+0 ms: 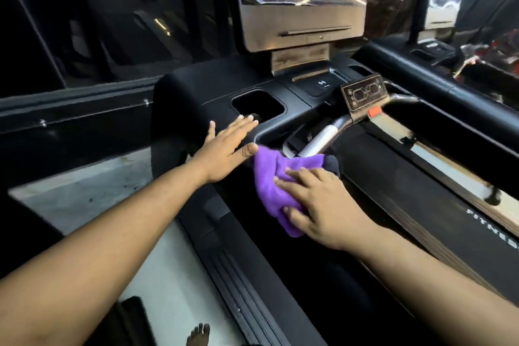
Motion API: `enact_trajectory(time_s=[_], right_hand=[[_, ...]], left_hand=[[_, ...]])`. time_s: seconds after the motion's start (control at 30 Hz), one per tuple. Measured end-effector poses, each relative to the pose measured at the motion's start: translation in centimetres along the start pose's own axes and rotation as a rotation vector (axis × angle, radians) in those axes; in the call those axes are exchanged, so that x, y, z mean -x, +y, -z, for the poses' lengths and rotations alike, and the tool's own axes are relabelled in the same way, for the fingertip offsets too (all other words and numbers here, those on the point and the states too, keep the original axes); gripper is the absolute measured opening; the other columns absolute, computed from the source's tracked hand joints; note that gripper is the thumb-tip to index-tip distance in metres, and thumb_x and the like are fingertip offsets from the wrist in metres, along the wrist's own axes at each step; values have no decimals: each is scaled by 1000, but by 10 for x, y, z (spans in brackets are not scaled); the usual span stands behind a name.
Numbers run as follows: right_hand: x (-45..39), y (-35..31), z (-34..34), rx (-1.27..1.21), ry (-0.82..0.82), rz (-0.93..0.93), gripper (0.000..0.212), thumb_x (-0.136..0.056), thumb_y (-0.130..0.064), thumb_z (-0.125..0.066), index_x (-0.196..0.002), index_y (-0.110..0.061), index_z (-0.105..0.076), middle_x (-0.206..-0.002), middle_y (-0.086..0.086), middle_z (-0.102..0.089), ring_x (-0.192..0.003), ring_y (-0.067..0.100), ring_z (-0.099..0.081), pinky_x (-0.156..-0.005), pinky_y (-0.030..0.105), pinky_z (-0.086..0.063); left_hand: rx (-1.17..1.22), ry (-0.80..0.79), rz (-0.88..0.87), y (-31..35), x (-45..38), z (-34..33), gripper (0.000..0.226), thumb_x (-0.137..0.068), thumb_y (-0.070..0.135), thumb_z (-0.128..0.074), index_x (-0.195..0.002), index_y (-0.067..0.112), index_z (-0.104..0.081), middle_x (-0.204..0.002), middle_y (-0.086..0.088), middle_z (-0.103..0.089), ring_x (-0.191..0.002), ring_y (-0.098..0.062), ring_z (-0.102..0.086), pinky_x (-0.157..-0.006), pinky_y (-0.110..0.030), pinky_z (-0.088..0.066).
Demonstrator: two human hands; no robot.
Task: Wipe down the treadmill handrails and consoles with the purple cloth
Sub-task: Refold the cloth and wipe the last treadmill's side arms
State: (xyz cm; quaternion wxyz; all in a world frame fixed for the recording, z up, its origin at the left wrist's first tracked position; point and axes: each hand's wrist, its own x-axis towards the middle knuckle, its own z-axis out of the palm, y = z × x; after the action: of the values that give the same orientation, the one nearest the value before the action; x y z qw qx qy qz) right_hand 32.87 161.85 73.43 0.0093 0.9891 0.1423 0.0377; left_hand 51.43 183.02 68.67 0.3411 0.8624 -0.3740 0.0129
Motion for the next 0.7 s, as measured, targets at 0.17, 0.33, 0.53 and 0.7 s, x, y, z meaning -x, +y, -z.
enact_trajectory(time_s=[0.17,0.33,0.53,0.7], right_hand=[[-5,-4,-9,182,-116,287,68,-86,-68,-48,-149,-44,-47,-163,1,-36,-152,32,-28,-119,69,-13],[-45,-24,-6,257,-264,194,73,-91,-76,-37,-158,-49,-23,-173,1,0,-157,36,2,-117,74,-5],[37,-26,-12,372,-264,429,65,-78,-64,-35,-127,-41,-70,-151,1,-55,-139,32,-51,-104,64,-34],[-12,-62,-21,565,-335,335,64,-94,-64,-40,-153,-41,-40,-171,2,-12,-157,35,-1,-106,80,13]], left_hand=[[-54,7,73,9,21,-10,116,-74,99,-5,-162,26,-26,-171,6,-17,-158,-9,-6,-122,-62,10],[-130,79,172,15,43,-17,83,-96,76,-22,-162,25,-26,-171,6,-17,-158,-9,-7,-124,-63,6],[-244,-13,231,6,49,-24,66,-106,56,-29,-164,28,-16,-173,9,-5,-159,-9,-1,-122,-66,7],[-270,26,213,9,33,-16,58,-108,50,-33,-162,28,-26,-173,8,-9,-159,-10,-3,-121,-70,2]])
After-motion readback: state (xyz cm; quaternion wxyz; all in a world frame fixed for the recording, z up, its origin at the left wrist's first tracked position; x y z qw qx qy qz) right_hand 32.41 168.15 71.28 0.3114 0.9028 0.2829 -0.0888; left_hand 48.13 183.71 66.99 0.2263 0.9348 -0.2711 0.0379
